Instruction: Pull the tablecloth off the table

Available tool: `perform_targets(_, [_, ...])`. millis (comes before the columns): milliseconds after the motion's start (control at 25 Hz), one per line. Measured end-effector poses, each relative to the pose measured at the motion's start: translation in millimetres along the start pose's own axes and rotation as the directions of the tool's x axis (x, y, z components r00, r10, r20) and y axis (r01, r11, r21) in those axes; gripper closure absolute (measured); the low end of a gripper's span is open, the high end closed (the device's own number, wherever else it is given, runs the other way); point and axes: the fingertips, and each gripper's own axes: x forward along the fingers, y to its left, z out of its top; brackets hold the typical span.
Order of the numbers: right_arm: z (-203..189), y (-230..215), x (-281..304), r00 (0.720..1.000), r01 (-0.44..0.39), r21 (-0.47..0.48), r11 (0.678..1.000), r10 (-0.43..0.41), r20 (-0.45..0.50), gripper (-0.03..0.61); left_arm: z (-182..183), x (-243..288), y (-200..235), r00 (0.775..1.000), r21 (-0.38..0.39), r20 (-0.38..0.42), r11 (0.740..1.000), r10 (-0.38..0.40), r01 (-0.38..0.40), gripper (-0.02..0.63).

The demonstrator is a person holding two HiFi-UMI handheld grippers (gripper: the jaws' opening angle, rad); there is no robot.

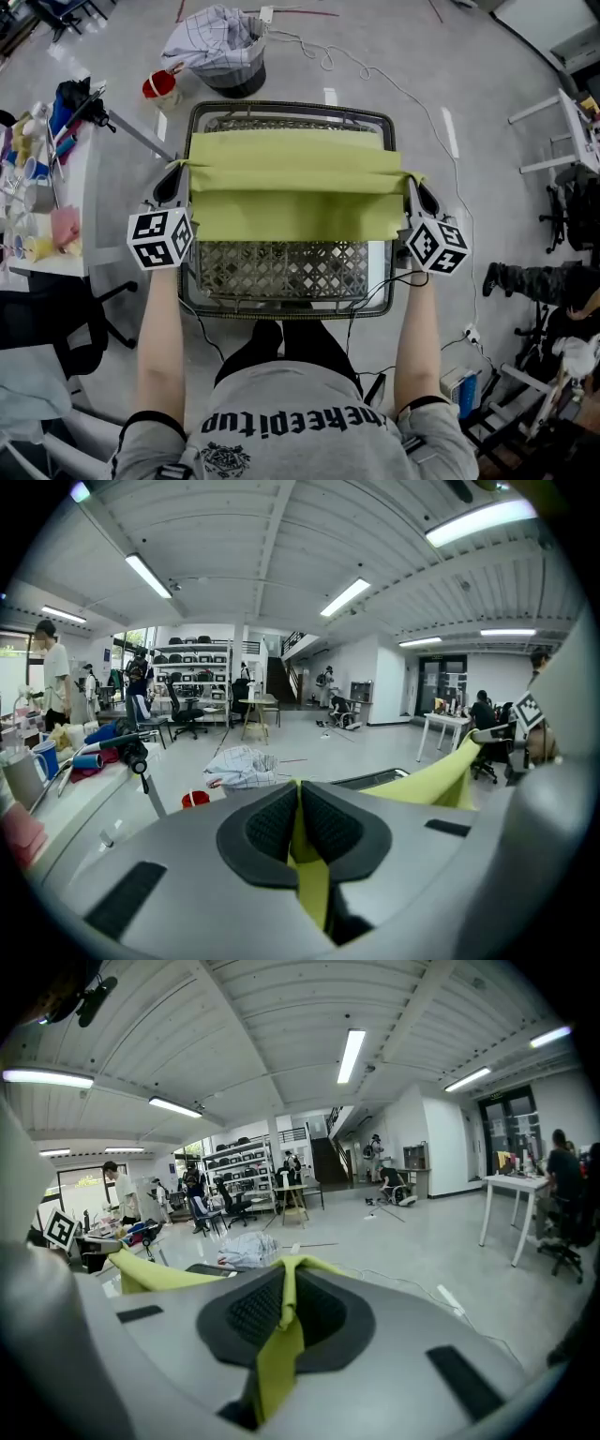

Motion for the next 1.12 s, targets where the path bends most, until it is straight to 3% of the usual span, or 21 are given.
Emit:
perform_targets(320, [-6, -16, 51, 0.999, -0.006, 0.017, 1.000, 0.006, -0.048, 0.551, -6, 42, 5, 0.998, 0.008, -0.061, 1.000, 0.016, -0.015, 0.589])
perform_targets(680, [-17, -29, 94, 0.996, -0.009, 0.039, 0.999, 0.013, -0.084, 0.541, -13, 84, 12, 0.996, -0.033, -0.083, 0.999, 0.016, -0.019, 0.589])
perform_targets(800, [-21, -33, 102, 0.996, 0.000, 0.045, 0.999, 0.004, -0.092, 0.514, -17, 92, 11, 0.996, -0.041, -0.088, 0.999, 0.017, -0.021, 0.589])
perform_targets(880, [-22, -35, 105, 0.996, 0.003, 0.054, 0.999, 0.002, -0.088, 0.474, -18, 95, 9, 0.996, -0.016, -0.082, 1.000, 0.023, -0.024, 0.589])
perform_targets(1120, [-22, -37, 109, 0.997, -0.005, 0.064, 0.998, 0.009, -0.076, 0.469, -7, 98, 15, 0.994, 0.049, 0.012, 0.993, 0.108, -0.109, 0.562])
